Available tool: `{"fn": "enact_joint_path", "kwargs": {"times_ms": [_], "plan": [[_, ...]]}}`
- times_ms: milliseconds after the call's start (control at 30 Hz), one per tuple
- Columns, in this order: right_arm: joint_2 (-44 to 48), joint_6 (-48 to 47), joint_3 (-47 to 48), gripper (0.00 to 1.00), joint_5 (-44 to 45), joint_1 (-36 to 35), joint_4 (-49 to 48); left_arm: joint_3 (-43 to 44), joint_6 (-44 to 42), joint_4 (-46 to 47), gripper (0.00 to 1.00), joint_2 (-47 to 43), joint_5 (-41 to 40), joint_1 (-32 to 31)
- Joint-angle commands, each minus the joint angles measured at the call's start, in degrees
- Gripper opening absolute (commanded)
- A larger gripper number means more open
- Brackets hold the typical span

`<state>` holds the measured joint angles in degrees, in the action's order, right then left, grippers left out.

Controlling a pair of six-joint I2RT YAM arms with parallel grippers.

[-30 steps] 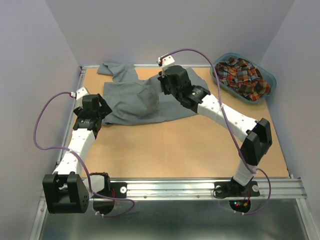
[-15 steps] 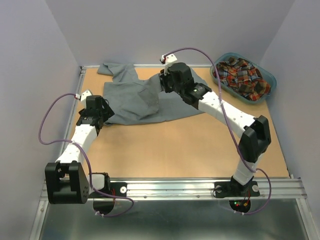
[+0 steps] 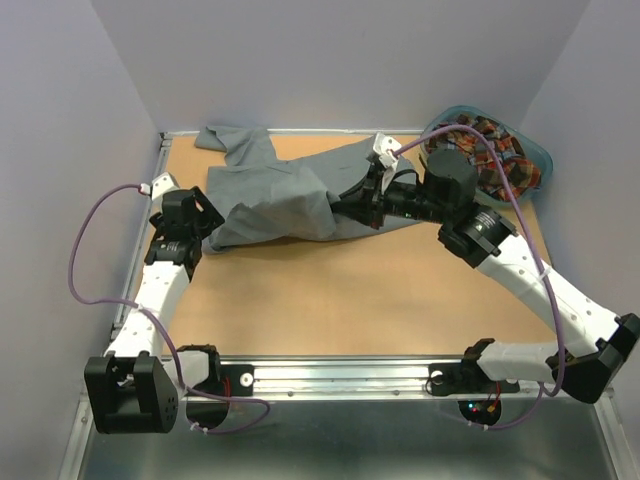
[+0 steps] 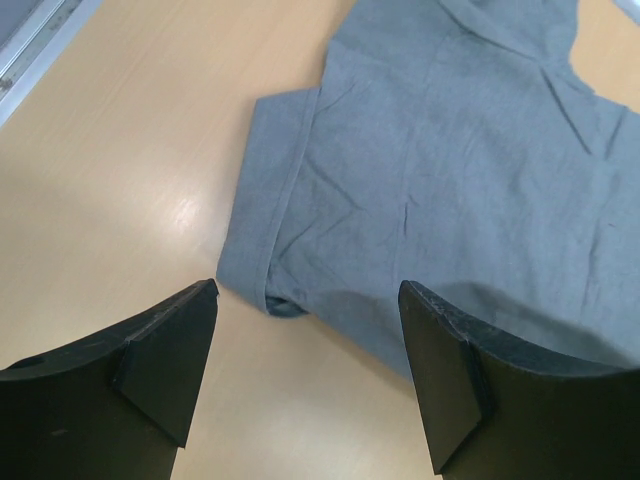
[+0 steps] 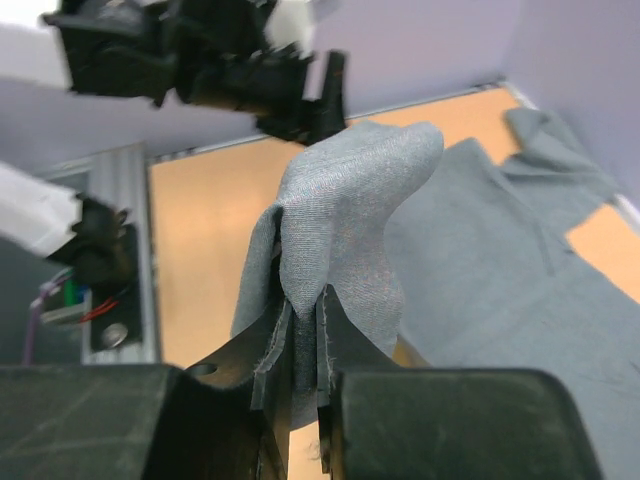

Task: Fold and stack the long sleeve shirts
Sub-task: Fold the shirt

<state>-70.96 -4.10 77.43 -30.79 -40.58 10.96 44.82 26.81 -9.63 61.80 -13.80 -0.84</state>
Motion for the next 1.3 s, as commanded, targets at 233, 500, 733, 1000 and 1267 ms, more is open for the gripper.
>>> {"fn": "enact_joint_path", "kwargs": {"times_ms": [233,500,733,1000,1267], "plan": [[1.61,1.64,-11.42,0.01,-17.03,-0.38,0.20,1.41,-2.90,5.67,0.84,-1.35,9.75,0.23],[-0.49,-0.03,-10.99,0.00,-12.20,-0.38,0.82,9.30,-3.16,6.20,0.81,11.40,17.05,0.14],[-1.90,-1.96,-9.75,0.01,-3.41,-0.47,0.99,15.56,-2.99,4.45,0.74,23.35,22.94,-1.96],[-3.40,-3.46,-7.82,0.01,0.72,-0.38,0.99,16.36,-5.45,0.06,0.67,29.69,23.12,-5.05],[-6.29,-4.69,-4.22,0.01,10.38,-0.38,0.99,6.79,-3.34,-3.56,0.62,26.02,21.98,-5.49]]}}
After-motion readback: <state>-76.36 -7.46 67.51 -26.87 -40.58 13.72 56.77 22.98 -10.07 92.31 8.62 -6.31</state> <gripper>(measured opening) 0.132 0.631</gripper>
